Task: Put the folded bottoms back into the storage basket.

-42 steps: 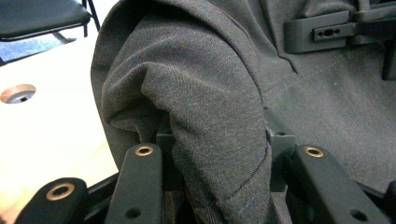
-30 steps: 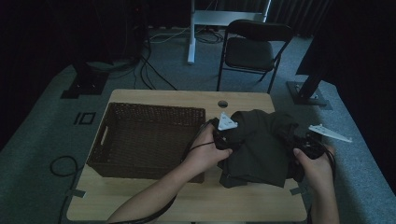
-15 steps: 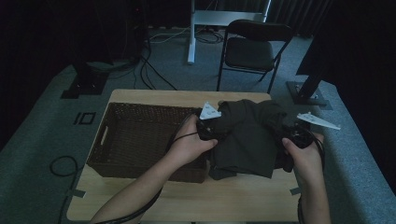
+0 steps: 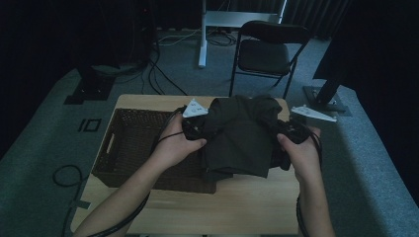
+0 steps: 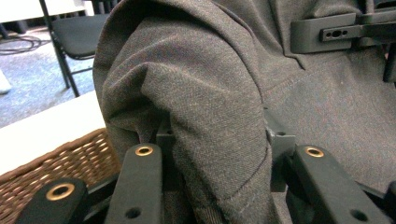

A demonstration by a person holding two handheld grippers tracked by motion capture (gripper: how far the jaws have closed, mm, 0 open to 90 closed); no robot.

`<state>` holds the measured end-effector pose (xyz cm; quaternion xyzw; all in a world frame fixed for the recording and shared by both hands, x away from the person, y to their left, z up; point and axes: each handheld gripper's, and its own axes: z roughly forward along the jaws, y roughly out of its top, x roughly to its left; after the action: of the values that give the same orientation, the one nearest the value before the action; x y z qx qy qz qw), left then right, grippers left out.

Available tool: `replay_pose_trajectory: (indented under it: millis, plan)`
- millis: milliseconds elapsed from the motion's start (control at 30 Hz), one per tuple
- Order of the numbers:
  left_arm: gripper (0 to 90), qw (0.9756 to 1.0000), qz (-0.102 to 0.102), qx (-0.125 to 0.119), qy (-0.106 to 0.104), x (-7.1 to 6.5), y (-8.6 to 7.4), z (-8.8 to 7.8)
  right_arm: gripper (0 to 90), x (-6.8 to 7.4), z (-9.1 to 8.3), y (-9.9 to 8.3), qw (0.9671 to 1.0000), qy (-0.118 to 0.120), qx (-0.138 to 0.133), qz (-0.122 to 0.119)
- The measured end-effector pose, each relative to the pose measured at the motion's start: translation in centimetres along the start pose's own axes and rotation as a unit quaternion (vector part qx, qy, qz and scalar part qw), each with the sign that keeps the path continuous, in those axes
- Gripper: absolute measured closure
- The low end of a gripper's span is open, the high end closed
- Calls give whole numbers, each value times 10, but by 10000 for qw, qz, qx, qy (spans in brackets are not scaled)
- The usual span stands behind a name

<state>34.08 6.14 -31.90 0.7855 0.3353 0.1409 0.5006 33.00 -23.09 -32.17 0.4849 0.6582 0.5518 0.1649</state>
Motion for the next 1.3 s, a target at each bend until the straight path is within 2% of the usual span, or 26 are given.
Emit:
replay_pose_trajectory:
  millis: [167,467,833,967,1067,1200,1233,1300]
  plan:
    - [614,9999,-66,5,91,15,-2,-13,667,13,17,4,9999,119,40,-37]
    - [614,9996,-56,-24,259,40,-8,-36,667,35,45,10,9994,299,79,-131]
    - [614,9988,-255,-80,411,69,-17,-62,667,60,75,14,9984,553,41,-121]
    - [614,9984,-303,-86,465,77,-20,-69,667,68,84,13,9980,621,43,-136]
    - [614,9979,-291,-21,579,90,-27,-77,667,77,99,11,9975,697,72,-126]
    - [614,9974,-311,17,648,98,-33,-84,667,84,111,7,9970,761,88,-109]
    - [614,9971,-393,42,655,104,-37,-88,667,86,114,5,9968,787,105,-98]
    - [614,9968,-413,64,681,110,-41,-91,667,90,125,1,9961,875,132,-73]
